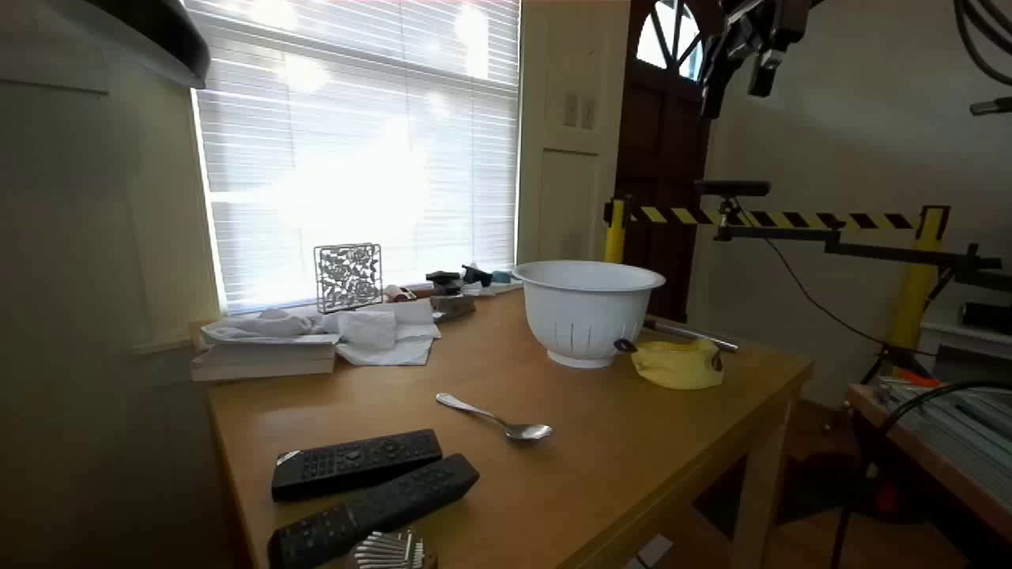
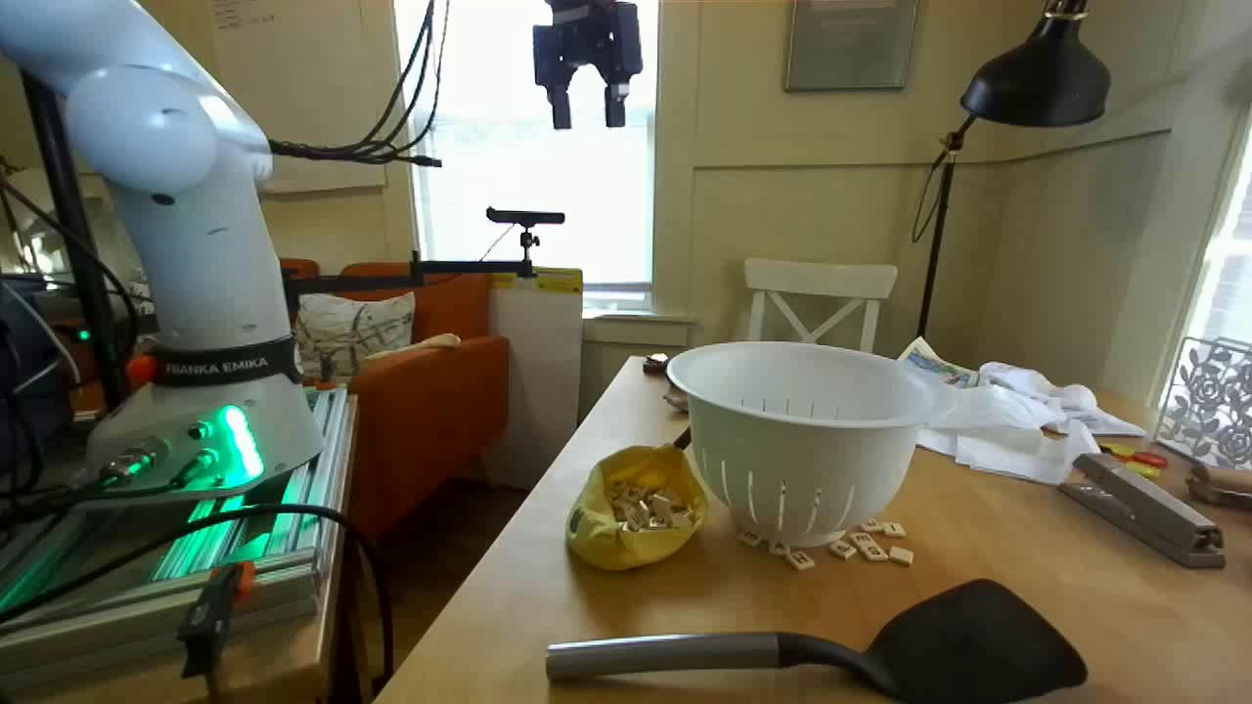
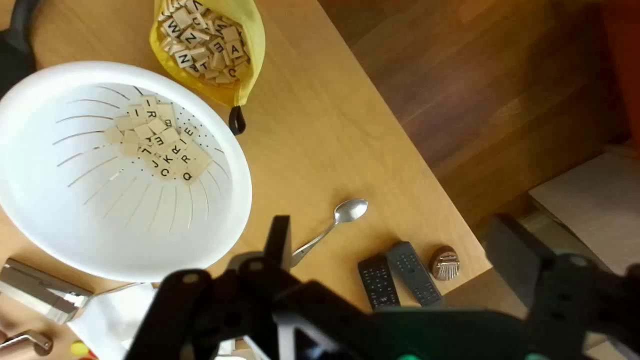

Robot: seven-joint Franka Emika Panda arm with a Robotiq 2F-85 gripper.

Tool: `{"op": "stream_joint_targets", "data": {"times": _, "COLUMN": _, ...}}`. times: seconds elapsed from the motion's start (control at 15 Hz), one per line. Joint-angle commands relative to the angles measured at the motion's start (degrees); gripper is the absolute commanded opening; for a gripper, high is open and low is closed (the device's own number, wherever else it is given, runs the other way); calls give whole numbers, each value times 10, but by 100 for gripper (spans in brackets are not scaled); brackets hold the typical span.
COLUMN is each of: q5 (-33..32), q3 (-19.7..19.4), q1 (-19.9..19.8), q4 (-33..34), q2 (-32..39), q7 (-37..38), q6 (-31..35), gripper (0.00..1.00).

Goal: Move the white bowl slightly to the left and then move the spoon toward the bowl

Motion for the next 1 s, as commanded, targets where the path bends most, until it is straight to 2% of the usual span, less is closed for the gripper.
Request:
{"op": "stream_joint_targets", "data": {"times": 0.0, "q5": 3, "q3": 4, "q1": -4, "q4": 2, "q2": 1, "q7": -2, "q6": -2, "gripper": 100}}
{"op": "stream_joint_targets", "data": {"times": 0.2, "q5": 3, "q3": 4, "q1": -4, "q4": 2, "q2": 1, "q7": -2, "q6": -2, "gripper": 100}}
{"op": "stream_joint_targets", "data": {"times": 0.27, "q5": 7, "q3": -2, "q1": -6, "q4": 8, "q2": 23, "q7": 6, "q6": 35, "gripper": 100}}
{"op": "stream_joint_targets", "data": {"times": 0.53, "q5": 31, "q3": -54, "q1": -19, "q4": 63, "q2": 145, "q7": 12, "q6": 166, "gripper": 100}}
{"op": "stream_joint_targets", "data": {"times": 0.8, "q5": 115, "q3": -116, "q1": -26, "q4": 152, "q2": 278, "q7": -43, "q6": 189, "gripper": 100}}
{"op": "stream_joint_targets", "data": {"times": 0.93, "q5": 159, "q3": -125, "q1": -45, "q4": 194, "q2": 338, "q7": -81, "q6": 181, "gripper": 100}}
